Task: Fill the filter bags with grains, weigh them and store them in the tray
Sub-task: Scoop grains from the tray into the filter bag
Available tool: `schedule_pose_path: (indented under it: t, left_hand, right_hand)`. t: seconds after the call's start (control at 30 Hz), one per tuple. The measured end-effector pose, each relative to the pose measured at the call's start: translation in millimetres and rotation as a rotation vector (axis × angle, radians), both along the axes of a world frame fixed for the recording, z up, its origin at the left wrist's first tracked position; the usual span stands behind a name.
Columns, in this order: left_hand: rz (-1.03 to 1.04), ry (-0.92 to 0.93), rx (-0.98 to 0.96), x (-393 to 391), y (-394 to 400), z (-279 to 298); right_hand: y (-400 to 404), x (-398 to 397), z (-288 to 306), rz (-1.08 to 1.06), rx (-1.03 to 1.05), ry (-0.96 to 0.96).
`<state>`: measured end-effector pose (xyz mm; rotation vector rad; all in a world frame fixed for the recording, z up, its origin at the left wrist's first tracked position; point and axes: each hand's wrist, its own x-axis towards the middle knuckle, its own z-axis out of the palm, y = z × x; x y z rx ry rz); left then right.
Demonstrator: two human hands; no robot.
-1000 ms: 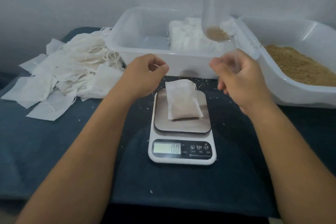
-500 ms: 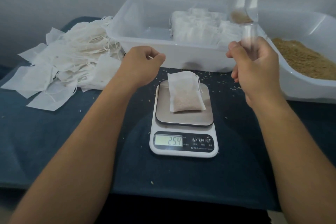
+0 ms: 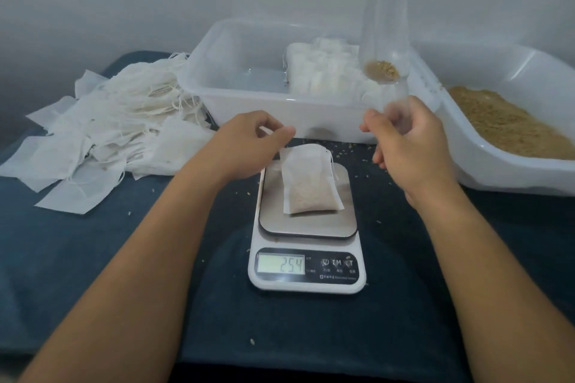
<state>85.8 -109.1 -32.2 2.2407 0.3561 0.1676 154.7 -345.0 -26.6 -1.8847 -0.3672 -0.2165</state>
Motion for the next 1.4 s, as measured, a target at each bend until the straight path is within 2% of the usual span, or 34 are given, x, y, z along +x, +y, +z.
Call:
schedule_pose_path:
  t: [0.37, 0.57, 0.8, 0.9, 1.17, 1.33, 1.4]
  left_hand:
    - [-0.19, -0.05, 0.043, -4.5, -9.9, 0.8]
    - [-0.25, -0.131, -0.098, -12.6, -16.1, 17.6]
    - [-0.201, -0.383, 0.103, -10.4, -19.1, 86.5]
    - [-0.169, -0.425, 0.166, 12.4, -19.4, 112.8]
    - [-0.178, -0.311, 0.242, 72.7, -38.5, 108.3]
    - [-0.207, -0.171, 0.224, 91.0, -39.7, 89.4]
    - [-0.246, -0.08, 0.149, 93.3, -37.3, 85.2]
  right_hand:
    - [-5.1, 1.6, 0.0, -0.06, -0.003, 0.001]
    - [-7.4, 0.8, 2.6, -0.063, 0.055, -0.025]
    - [-12.9, 1.4, 9.6, -0.089, 0.152, -0.013]
    - [-13.0, 0.5, 11.4, -0.103, 0.161, -0.021]
    - [-18.5, 1.6, 16.4, -0.094, 0.227, -0.018]
    - [-19.0, 0.7, 17.5, -0.081, 0.246, -0.011]
    - [-19.5, 1.0, 17.7, -0.081, 0.245, -0.008]
